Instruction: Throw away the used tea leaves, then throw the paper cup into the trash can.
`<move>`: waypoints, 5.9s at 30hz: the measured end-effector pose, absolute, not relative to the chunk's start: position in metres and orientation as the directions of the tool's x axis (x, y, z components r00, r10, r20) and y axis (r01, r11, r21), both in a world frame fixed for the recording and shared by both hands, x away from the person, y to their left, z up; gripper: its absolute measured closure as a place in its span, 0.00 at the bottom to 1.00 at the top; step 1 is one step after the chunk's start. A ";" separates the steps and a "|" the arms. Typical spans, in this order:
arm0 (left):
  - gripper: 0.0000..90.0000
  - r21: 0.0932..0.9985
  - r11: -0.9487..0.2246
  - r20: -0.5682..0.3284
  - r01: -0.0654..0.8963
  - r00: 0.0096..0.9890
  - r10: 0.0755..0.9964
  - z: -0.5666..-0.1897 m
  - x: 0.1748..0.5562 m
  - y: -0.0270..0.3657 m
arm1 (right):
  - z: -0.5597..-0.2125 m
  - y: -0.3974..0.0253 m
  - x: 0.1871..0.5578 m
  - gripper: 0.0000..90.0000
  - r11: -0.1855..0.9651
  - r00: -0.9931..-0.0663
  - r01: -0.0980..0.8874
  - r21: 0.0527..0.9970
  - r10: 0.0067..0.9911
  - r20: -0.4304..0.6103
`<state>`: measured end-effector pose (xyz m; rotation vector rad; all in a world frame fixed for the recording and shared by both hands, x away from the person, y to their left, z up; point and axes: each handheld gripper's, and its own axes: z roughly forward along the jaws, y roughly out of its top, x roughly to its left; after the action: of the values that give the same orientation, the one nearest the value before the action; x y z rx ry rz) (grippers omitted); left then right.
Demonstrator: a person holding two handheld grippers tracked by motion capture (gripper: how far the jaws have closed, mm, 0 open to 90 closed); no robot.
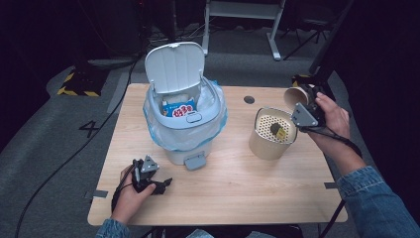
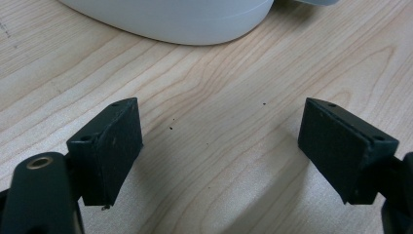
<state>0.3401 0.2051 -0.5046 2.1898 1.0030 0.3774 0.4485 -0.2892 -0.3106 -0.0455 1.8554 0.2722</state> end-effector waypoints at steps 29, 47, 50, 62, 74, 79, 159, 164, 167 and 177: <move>0.18 0.694 -0.464 -0.021 0.551 0.659 0.752 -0.505 0.340 0.205 | -0.325 -0.337 0.477 0.34 0.312 -0.833 0.224 0.923 0.554 0.015; 0.19 0.693 -0.469 -0.015 0.548 0.661 0.750 -0.504 0.340 0.205 | -0.314 -0.320 0.475 0.34 0.367 -0.867 0.230 0.901 0.498 0.018; 0.19 0.693 -0.469 -0.015 0.548 0.661 0.750 -0.504 0.340 0.205 | -0.309 -0.314 0.475 0.34 0.382 -0.866 0.218 0.898 0.500 -0.003; 0.19 0.693 -0.469 -0.015 0.548 0.661 0.750 -0.504 0.340 0.205 | -0.282 -0.282 0.483 0.33 0.375 -0.886 0.171 0.911 0.463 -0.024; 0.19 0.694 -0.463 -0.023 0.552 0.660 0.751 -0.505 0.340 0.205 | -0.257 -0.239 0.496 0.33 0.370 -0.895 0.138 0.919 0.443 -0.044; 0.18 0.693 -0.464 -0.023 0.551 0.660 0.751 -0.505 0.340 0.205 | -0.248 -0.218 0.498 0.33 0.364 -0.900 0.116 0.924 0.432 -0.057; 0.18 0.694 -0.468 -0.029 0.548 0.670 0.742 -0.505 0.341 0.206 | -0.243 -0.092 0.483 0.22 0.368 -0.934 0.056 0.928 0.348 -0.081; 0.18 0.692 -0.480 -0.021 0.539 0.679 0.733 -0.504 0.341 0.208 | -0.234 -0.117 0.474 0.24 0.362 -0.927 0.056 0.931 0.365 -0.086; 0.18 0.692 -0.481 -0.022 0.539 0.681 0.732 -0.504 0.340 0.208 | -0.231 -0.136 0.469 0.29 0.367 -0.920 0.063 0.928 0.381 -0.088; 0.18 0.692 -0.481 -0.023 0.538 0.683 0.730 -0.504 0.340 0.209 | -0.235 -0.199 0.461 0.31 0.377 -0.901 0.104 0.920 0.428 -0.073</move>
<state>0.3403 0.2090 -0.5045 2.2037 0.9682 0.3593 0.4611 -0.1995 -0.2350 0.4682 2.3415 1.5327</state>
